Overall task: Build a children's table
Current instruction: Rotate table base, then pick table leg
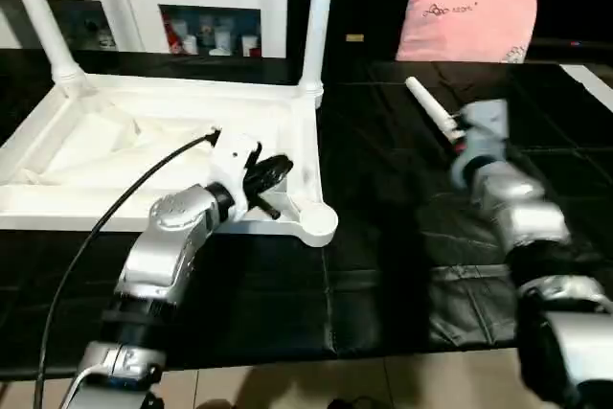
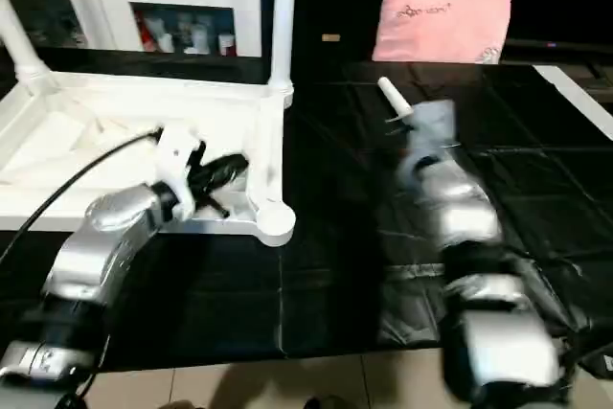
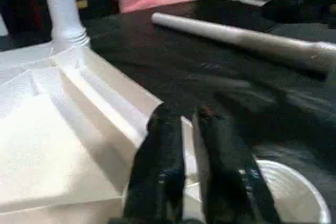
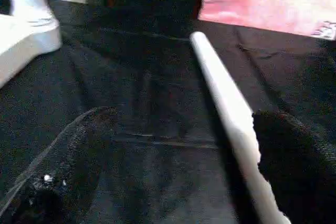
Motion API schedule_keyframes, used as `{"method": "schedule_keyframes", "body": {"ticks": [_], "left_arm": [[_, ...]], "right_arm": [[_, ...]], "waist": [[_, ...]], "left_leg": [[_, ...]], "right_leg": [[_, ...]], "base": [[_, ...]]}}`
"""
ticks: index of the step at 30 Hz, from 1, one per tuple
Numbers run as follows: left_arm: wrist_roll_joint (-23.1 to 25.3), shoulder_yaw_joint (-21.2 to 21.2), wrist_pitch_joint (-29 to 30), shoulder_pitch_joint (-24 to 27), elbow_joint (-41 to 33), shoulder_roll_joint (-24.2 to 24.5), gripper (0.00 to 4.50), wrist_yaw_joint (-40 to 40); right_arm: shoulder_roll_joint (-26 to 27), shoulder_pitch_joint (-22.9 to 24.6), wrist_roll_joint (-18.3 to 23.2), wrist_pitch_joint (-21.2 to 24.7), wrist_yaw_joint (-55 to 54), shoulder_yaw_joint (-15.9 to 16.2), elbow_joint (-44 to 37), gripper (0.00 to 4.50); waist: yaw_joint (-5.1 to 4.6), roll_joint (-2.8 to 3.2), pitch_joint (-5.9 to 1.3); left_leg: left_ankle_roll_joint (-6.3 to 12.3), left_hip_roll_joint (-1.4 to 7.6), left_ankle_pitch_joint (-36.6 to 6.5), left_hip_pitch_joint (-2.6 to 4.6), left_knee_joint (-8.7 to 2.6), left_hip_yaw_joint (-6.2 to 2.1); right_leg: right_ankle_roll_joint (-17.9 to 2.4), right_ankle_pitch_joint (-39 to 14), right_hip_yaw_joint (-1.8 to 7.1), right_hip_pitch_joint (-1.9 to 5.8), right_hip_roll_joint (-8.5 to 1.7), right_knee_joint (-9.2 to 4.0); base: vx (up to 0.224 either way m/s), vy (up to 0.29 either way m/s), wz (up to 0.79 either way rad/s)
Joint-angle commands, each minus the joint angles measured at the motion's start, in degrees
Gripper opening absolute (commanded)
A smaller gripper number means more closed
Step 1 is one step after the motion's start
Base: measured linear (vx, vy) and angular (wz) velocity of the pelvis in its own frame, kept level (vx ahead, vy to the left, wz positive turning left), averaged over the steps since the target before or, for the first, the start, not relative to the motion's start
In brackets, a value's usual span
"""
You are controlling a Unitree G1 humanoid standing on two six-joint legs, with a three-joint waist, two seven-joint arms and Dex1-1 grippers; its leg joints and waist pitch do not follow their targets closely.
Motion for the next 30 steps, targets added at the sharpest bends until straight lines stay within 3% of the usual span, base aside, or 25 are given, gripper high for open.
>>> {"method": "schedule_keyframes", "body": {"ticks": [1, 4, 7, 10, 11, 13, 14, 17, 22, 23, 28, 30], "left_arm": [[-0.58, 0.1, 1.38, 0.53, -2.79, 1.09, 0.91, -0.34], [-0.64, -0.33, 2.62, 2.04, -5.64, 3.21, 1.17, -2.14], [-0.85, -1.05, 3.8, 3.5, -8.56, 5.55, 1.37, -4.36], [-1.77, -1.14, 5.8, 5.23, -12.24, 7.65, 1.58, -5.67], [-2.7, -1.18, 7.76, 6.63, -15.31, 9.59, 1.58, -6.85], [-3.06, -1.28, 8.76, 7.15, -16.59, 10.5, 1.83, -7.37], [-3.43, -1.13, 10.12, 8.2, -18.76, 11.9, 1.98, -7.97], [-3.62, -0.35, 12.69, 9.89, -22.71, 15.29, 2.03, -9.14], [-3.46, 0.63, 14.22, 11.07, -24.62, 17.83, 2.49, -9.89], [-4.05, 1.18, 15.59, 11.95, -26.12, 19.04, 2.59, -9.98], [-5.54, 1.89, 18.19, 12.72, -28.64, 21.05, 2.9, -10.29], [-5.52, 1.97, 18.66, 12.67, -28.7, 21.59, 3.11, -10.45]], "right_arm": [[-1.57, -1.65, -0.66, 0.93, 0.3, -0.49, 2.89, 4.5], [-4.63, -5.38, -2.5, 0.52, 1.23, 0.8, 9.79, 4.5], [-6.74, -8.29, -3.92, 1.49, 1.9, 1.45, 14.66, 4.5], [-7.98, -9.83, -4.29, 2.78, 1.55, 1.4, 17.18, 4.5], [-8.74, -10.69, -4.51, 3.72, 1.22, 1.35, 18.86, 4.5], [-9.02, -11.09, -4.85, 3.76, 0.92, 1.48, 19.77, 4.5], [-9.38, -11.45, -5.45, 4.32, 0.59, 1.83, 20.73, 4.5], [-9.87, -12.57, -5.39, 5.87, 1.78, 1.4, 23.11, 4.5], [-9.8, -12.99, -5.9, 6.02, 0.87, 1.26, 24.53, 4.5], [-9.86, -12.93, -6.01, 6.68, -0.55, 1.0, 25.08, 4.5], [-9.98, -13.39, -5.31, 6.9, 0.08, 0.29, 25.79, 4.5], [-10.1, -13.65, -5.2, 7.38, 0.6, 0.12, 26.05, 4.5]], "waist": [[0.16, 0.43, -4.48], [-0.17, 0.47, -4.42], [-0.24, 0.56, -4.28], [-0.27, 0.78, -4.29], [-0.21, 1.11, -4.19], [-0.24, 1.16, -4.12], [-0.15, 1.56, -4.07], [-0.06, 1.8, -3.99], [0.22, 2.34, -3.65], [0.31, 2.62, -3.05], [0.29, 3.01, -2.87], [0.32, 3.18, -2.5]], "left_leg": [[3.35, 0.9, -8.72, -0.37, -3.17, 0.03], [3.02, 0.92, -9.79, -0.34, -3.06, 0.09], [2.9, 0.89, -11.14, -0.34, -2.96, 0.06], [2.27, 1.03, -12.36, -0.27, -2.98, -0.15], [2.18, 1.04, -12.63, -0.31, -3.04, -0.21], [1.92, 1.01, -13.14, -0.19, -3.01, -0.12], [1.76, 1.02, -13.87, -0.17, -3.04, -0.19], [1.78, 0.93, -14.85, -0.22, -2.99, -0.3], [2.01, 0.64, -14.93, -0.28, -2.79, -0.23], [1.99, 0.62, -15.19, -0.41, -2.97, -0.3], [2.33, 0.57, -15.28, -0.3, -3.0, -0.29], [2.63, 0.52, -15.81, -0.35, -3.06, -0.3]], "right_leg": [[-5.96, -16.51, 3.53, 3.97, -3.05, -4.36], [-7.42, -16.83, 3.43, 3.94, -3.02, -4.5], [-7.56, -18.32, 3.35, 3.86, -3.03, -4.53], [-7.55, -19.17, 3.26, 3.91, -3.14, -4.33], [-7.84, -18.94, 3.25, 3.89, -3.18, -4.33], [-8.51, -18.29, 3.29, 3.7, -3.0, -4.3], [-8.84, -18.07, 3.25, 3.72, -2.96, -4.35], [-9.2, -18.75, 3.15, 3.84, -3.0, -4.14], [-7.94, -22.63, 3.01, 3.7, -3.05, -4.68], [-7.79, -22.84, 3.03, 3.48, -2.96, -4.75], [-8.63, -21.17, 3.06, 3.4, -2.81, -4.51], [-8.75, -21.78, 2.97, 3.41, -2.74, -4.59]], "base": [[0.0, 0.0, 0.0], [0.0, 0.0, 0.0], [0.0, 0.0, 0.0], [0.0, 0.0, 0.0], [0.0, 0.0, 0.0], [0.0, 0.0, 0.0], [0.0, 0.0, 0.0], [0.0, 0.0, 0.0], [0.0, 0.0, 0.0], [0.0, 0.0, 0.0], [0.0, 0.0, 0.0], [0.0, 0.0, 0.0]]}}
